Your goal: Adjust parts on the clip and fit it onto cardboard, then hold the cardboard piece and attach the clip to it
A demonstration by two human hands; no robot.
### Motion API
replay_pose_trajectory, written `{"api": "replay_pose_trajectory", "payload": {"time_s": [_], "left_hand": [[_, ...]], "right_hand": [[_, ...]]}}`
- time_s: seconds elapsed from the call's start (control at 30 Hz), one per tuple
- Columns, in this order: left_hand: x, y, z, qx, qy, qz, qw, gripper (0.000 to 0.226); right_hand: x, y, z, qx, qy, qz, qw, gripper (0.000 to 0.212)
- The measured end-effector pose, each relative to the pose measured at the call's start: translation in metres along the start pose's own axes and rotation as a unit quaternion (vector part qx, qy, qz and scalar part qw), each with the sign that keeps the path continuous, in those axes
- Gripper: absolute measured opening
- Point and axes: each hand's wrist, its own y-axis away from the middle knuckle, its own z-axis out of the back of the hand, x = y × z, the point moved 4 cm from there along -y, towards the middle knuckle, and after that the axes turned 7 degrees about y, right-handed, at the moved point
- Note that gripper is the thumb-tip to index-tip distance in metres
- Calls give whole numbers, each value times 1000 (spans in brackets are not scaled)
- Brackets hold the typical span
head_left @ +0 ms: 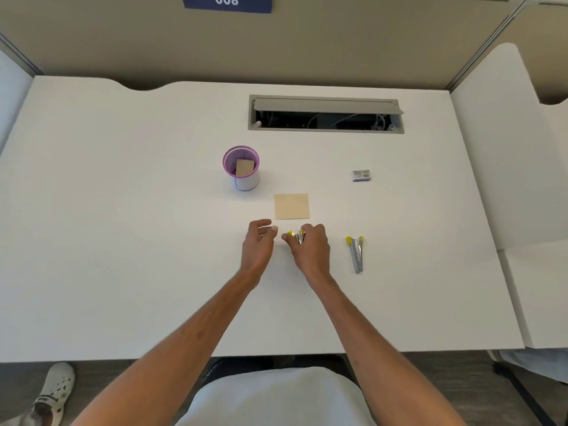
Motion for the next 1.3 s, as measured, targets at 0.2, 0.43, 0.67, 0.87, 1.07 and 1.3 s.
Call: {"api": "replay_pose_trajectory", "payload": {"time_s": [0.2,0.43,0.67,0.87,1.07,1.3], "left_hand": [[-14,-16,8,5,-208,-138,968,31],[-22,-32,4,81,-437,-261,857,43],[-24,-45,-5,100,-461,-256,844,43],[-26,-53,-9,74,-402,-223,885,44],[-32,-58,-18,44,-319,-156,934,46],[-41,-62,-31,63,-269,-117,954,48]], "right_hand": [[10,1,-10,-50,44,23,998,44],[19,4,-17,-83,91,29,992,48],[17,3,-21,-78,87,5,993,56],[13,-4,-8,-98,79,16,992,58],[23,-39,14,-75,216,196,954,43],[29,-60,14,-1,241,203,949,56]]}}
